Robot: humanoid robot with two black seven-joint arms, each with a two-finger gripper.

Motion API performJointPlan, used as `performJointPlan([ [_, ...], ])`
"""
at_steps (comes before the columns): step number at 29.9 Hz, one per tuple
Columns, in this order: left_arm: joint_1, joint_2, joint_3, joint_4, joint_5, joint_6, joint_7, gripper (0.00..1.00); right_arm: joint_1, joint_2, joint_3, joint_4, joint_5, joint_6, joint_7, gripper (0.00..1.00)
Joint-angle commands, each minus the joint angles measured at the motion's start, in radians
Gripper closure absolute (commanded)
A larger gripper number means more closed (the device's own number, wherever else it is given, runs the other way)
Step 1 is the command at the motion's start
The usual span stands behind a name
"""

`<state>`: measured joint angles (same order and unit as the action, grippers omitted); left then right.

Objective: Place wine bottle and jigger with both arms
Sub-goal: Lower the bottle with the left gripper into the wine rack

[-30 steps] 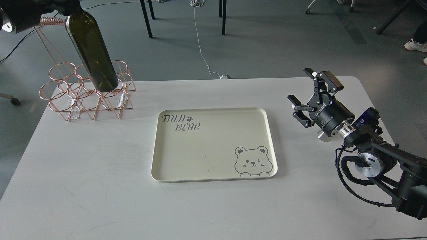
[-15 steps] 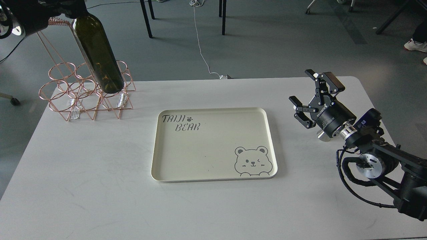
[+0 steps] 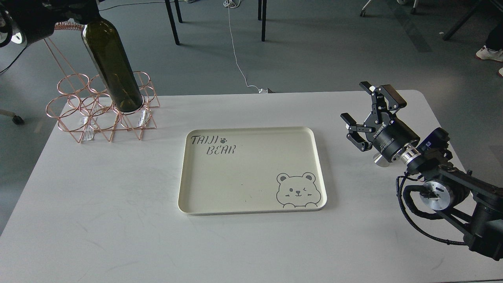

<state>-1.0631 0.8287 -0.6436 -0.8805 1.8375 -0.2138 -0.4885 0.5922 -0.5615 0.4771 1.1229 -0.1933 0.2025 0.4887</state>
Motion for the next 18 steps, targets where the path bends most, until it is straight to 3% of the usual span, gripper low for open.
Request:
performJointPlan([
  [1,-0.001,0.001,0.016,0.000,-0.003,0.001,0.000,0.89,0.000,0.000,0.000,0.000,0.000,0.000,0.000,0.01],
  [18,0.022,-0.014,0.015,0.023,-0.004,0.028,0.000,0.86,0.000,0.006,0.000,0.000,0.000,0.000,0.000,0.01],
])
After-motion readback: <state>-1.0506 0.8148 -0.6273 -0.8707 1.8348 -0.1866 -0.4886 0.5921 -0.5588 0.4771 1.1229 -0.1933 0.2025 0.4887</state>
